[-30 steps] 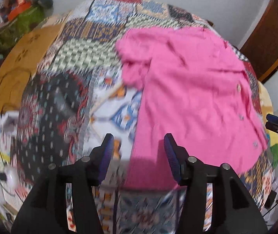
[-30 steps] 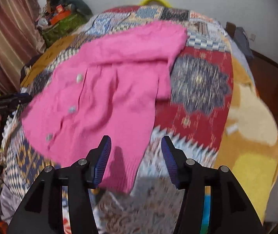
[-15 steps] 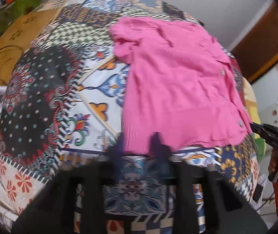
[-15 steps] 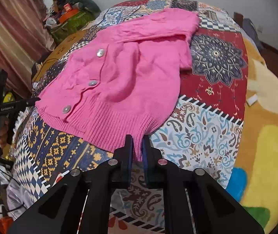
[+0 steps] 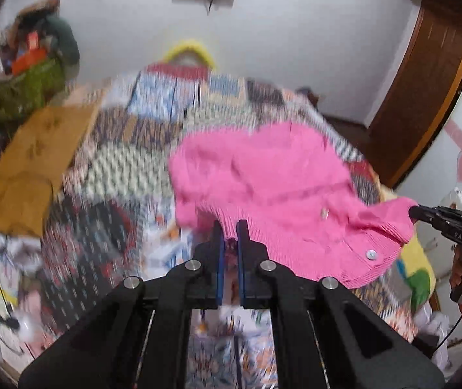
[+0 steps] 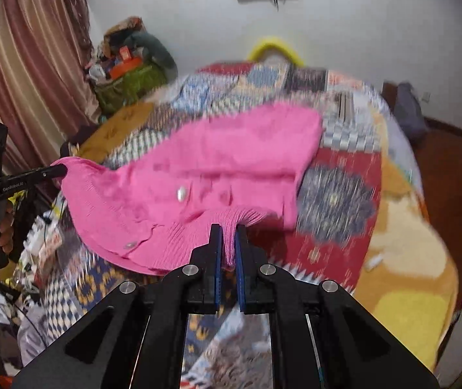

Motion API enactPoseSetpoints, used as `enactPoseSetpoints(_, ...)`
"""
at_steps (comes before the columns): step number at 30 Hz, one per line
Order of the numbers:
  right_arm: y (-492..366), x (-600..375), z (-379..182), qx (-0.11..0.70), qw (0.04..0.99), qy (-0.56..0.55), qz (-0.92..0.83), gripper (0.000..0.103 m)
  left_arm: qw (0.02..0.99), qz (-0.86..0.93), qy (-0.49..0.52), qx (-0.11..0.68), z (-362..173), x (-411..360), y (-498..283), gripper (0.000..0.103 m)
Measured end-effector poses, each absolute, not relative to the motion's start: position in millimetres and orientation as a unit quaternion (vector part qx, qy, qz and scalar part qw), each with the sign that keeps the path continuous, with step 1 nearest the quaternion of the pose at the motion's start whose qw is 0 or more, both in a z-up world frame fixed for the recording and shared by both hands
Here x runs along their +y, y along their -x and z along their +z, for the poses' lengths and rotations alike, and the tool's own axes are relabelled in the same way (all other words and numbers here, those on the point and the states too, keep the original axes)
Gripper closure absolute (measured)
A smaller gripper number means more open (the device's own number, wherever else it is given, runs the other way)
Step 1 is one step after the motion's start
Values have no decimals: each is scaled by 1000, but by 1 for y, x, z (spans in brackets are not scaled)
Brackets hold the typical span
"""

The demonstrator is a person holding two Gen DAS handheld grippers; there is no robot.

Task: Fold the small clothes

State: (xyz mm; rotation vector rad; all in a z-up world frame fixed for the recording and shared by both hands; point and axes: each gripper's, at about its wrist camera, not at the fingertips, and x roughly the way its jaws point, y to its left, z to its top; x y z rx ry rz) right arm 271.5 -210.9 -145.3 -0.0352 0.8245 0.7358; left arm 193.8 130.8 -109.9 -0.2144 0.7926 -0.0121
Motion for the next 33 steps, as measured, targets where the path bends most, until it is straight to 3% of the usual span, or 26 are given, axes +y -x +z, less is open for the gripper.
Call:
enactPoseSetpoints(7, -305, -205, -97, 332, 878, 8, 343, 97, 939, 9, 104, 327, -60, 134, -242, 98)
enactPoseSetpoints(13, -343, -192, -81, 313, 889, 9, 333, 97, 939, 29, 107, 325, -55, 145, -294, 98)
enactPoseSetpoints(33, -495, -137, -175, 411, 864, 50, 287, 95, 883, 102, 110, 445, -207, 205, -472, 98)
